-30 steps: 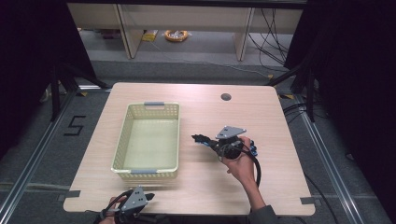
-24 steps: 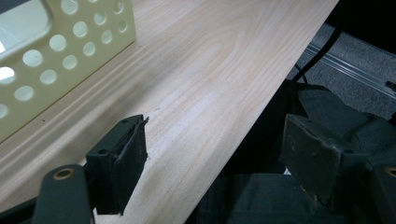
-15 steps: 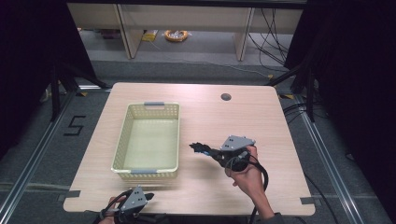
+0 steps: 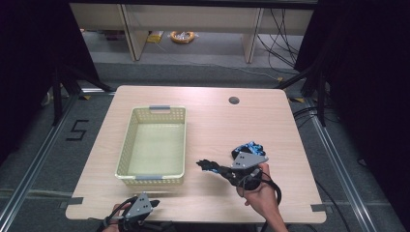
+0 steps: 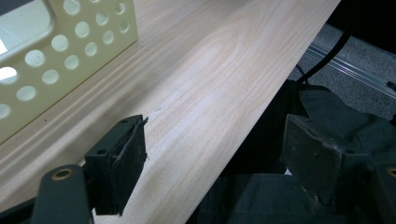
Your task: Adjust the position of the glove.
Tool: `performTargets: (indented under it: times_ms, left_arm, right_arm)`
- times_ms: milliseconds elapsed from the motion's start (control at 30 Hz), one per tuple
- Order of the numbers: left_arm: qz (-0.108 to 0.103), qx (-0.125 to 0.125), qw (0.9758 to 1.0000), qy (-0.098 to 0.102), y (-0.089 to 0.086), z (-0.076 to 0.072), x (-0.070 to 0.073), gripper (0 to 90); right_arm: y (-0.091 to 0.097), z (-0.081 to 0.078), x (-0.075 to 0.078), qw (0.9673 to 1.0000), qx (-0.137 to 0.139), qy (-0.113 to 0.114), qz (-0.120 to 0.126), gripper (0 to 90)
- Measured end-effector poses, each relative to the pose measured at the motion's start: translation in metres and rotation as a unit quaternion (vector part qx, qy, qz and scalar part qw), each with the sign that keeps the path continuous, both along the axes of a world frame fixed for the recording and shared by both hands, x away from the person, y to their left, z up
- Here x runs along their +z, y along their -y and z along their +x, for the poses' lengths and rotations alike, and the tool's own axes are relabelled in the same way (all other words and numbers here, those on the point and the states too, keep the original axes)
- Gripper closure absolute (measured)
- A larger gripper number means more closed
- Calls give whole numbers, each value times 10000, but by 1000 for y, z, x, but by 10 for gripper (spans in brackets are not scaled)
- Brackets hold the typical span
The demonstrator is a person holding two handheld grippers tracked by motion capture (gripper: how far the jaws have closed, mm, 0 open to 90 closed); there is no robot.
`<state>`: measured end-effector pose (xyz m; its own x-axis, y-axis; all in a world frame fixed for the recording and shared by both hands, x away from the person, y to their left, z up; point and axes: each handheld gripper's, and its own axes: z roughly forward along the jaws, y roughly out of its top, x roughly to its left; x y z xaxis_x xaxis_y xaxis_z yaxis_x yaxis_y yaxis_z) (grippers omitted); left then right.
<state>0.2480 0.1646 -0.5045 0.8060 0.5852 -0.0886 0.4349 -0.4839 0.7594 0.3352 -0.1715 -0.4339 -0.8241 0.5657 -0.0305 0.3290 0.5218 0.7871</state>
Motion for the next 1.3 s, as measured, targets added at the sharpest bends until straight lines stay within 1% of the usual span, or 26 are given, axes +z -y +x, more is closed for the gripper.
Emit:
performTargets:
  times_ms: [100, 133, 167, 233, 267, 333, 367, 433, 500, 567, 667, 700, 733, 800, 833, 900, 933, 967, 1033, 1067, 1100, 1133, 1167, 1233, 1267, 1300]
  left_arm:
    - [14, 13, 10000, 6, 0, 0, 0, 217]
    - [-33, 94, 9999, -95, 1, -1, -1, 217]
    - [-44, 90, 9999, -100, 1, -1, -1, 217]
    - [21, 116, 9999, -41, 1, -1, -1, 217]
    - [18, 51, 9999, -122, 0, -1, 0, 217]
    - [-72, 90, 9999, -114, 1, -1, -1, 217]
    - [-4, 68, 9999, -104, 0, -1, 0, 217]
    - [-75, 86, 9999, -118, 1, -1, -1, 217]
    - [3, 74, 9999, -89, 0, -1, 0, 217]
    - [-55, 89, 9999, -108, 1, -1, -1, 217]
    - [-36, 100, 9999, -99, 1, -1, -1, 217]
    - [-14, 65, 10000, -74, 0, -1, 0, 217]
    - [97, -33, 9999, -2, -1, 0, 0, 217]
    - [92, -27, 10000, -5, -1, 0, 0, 217]
    - [37, 5, 10000, -17, 0, 0, 0, 217]
    - [25, 7, 10000, -21, 0, 0, 0, 217]
    - [19, 7, 10000, -22, 0, 0, 0, 217]
    - [17, 7, 10000, -20, 0, 0, 0, 217]
    - [19, 5, 10000, -23, 0, 0, 0, 217]
    - [33, -3, 10000, -20, 0, 0, 0, 217]
    - [25, 6, 10000, -22, 0, 0, 0, 217]
    - [-28, 86, 9999, -93, 1, -1, -1, 217]
    - [28, 87, 9999, -94, 0, 0, -1, 217]
    - [25, 95, 9999, -107, 0, -1, -1, 217]
    - [51, 88, 9999, -103, 0, 0, -1, 217]
    - [55, 79, 9999, -96, 0, 0, -1, 217]
  right_arm:
    - [-1, -3, -2, 9999, 79, 47, -61, 880]
    - [-2, -4, -3, 9999, 116, 87, -78, 880]
    - [-3, -6, -4, 9998, 134, 43, -112, 880]
    - [-3, -8, -5, 9997, 168, 98, -136, 880]
    - [-3, -11, -6, 9998, 146, 7, -145, 880]
    - [-4, -14, -9, 9995, 199, -22, -224, 880]
    - [-4, -15, -10, 9994, 235, -20, -241, 880]
    - [-5, -19, -15, 9990, 287, -83, -336, 880]
    - [-5, -22, -21, 9984, 313, -214, -408, 879]
    - [-4, -25, -26, 9978, 331, -346, -464, 879]
    - [-6, -32, -38, 9966, 384, -490, -549, 878]
    - [-8, -35, -41, 9957, 377, -626, -567, 877]
    - [-9, -36, -44, 9949, 436, -662, -623, 876]
    - [-12, -40, -50, 9935, 455, -775, -693, 872]
    - [-13, -40, -52, 9932, 385, -800, -754, 870]
    - [-13, -40, -54, 9932, 470, -783, -721, 862]
    - [-13, -41, -54, 9919, 393, -930, -772, 855]
    - [-14, -40, -56, 9932, 370, -826, -726, 845]
    - [-12, -40, -57, 9919, 334, -995, -720, 808]
    - [-13, -40, -58, 9923, 322, -1014, -629, 783]
    - [-11, -38, -57, 9925, 394, -985, -603, 739]
    - [-10, -39, -56, 9932, 231, -1030, -498, 670]
    - [-8, -38, -54, 9940, 200, -1006, -382, 642]
    - [1, -36, -44, 9959, -69, -883, -155, 579]
    - [8, -33, -39, 9960, -383, -805, 26, 552]
    - [15, -30, -35, 9945, -674, -787, 151, 539]
